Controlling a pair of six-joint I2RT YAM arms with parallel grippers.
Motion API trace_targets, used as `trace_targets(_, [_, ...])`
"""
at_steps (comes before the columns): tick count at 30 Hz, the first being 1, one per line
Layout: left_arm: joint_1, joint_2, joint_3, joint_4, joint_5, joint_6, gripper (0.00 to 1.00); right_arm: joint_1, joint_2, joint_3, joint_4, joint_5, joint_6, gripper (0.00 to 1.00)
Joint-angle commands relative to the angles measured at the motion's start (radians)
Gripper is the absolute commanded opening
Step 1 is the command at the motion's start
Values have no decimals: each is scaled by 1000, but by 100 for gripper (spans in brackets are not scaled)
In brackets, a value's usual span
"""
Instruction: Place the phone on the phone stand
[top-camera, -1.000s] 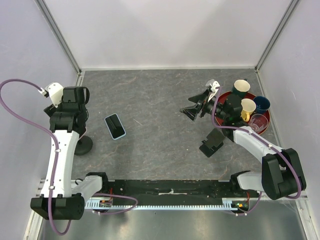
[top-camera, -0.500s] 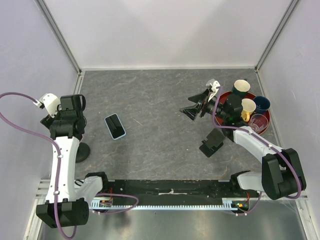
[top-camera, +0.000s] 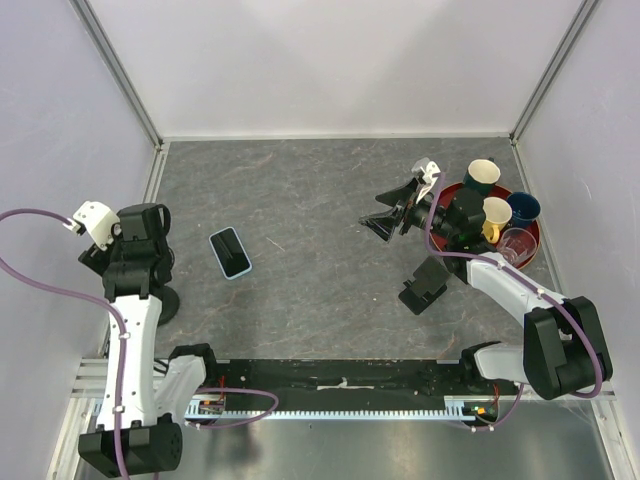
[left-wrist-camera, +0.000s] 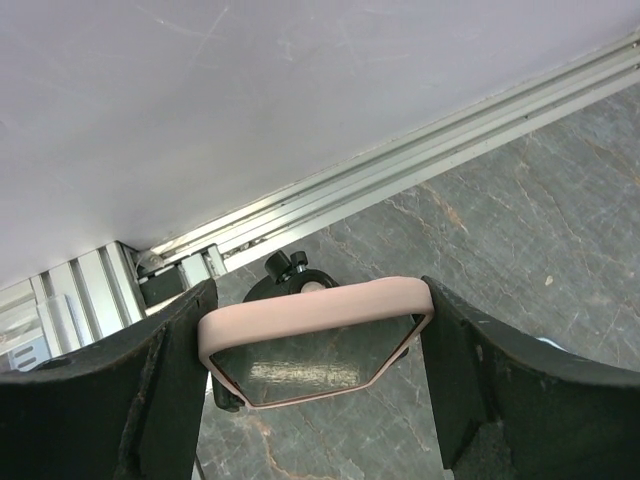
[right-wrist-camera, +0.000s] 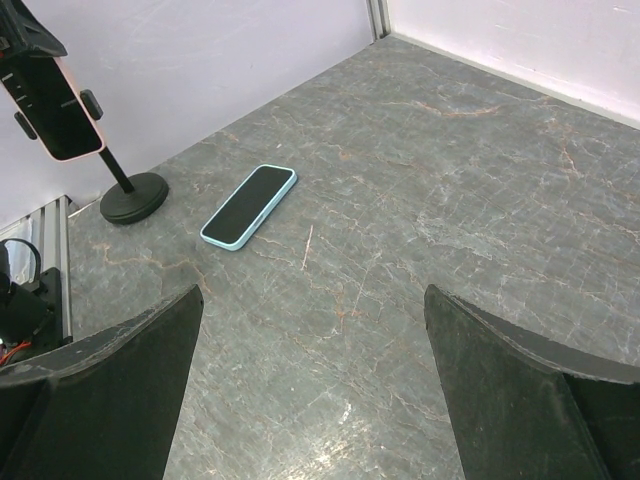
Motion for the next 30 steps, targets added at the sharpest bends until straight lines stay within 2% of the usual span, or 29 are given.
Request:
trace_targets(1, [9,-31,-52,94,-93,53,2,-3,-22,0,54,-23,5,98])
trace_targets(4, [9,-41,-69,88,-109,53,2,-3,-24,0,54,-23,4,98])
trace_targets(7, [11,-51,-75,80,-131,47,19,-3,-24,0,54,-25,5,98])
trace_targets(8, [9,-51,-75,72,-133,44,44,-3,-22,0,54,-26,7,98])
trace_targets(11, [9,-54,-71,57,-128,29,85,-3,-22,0,55,-26,5,98])
trace_targets(12, [9,-54,-67,49,-126,26,90,-3,-24,0,55,-28,5,98])
trace_targets(16, [9,-54,-15,-5,-148,-16,92,-3,-22,0,55,-28,4,98])
trace_targets(26, [8,-32,181,-156,-71,-122,95,-2,-8,1,58,-31,4,98])
trace_targets(30, [6,-21,282,-181,-102,-110,96,-3,1,3,60,-32,5,98])
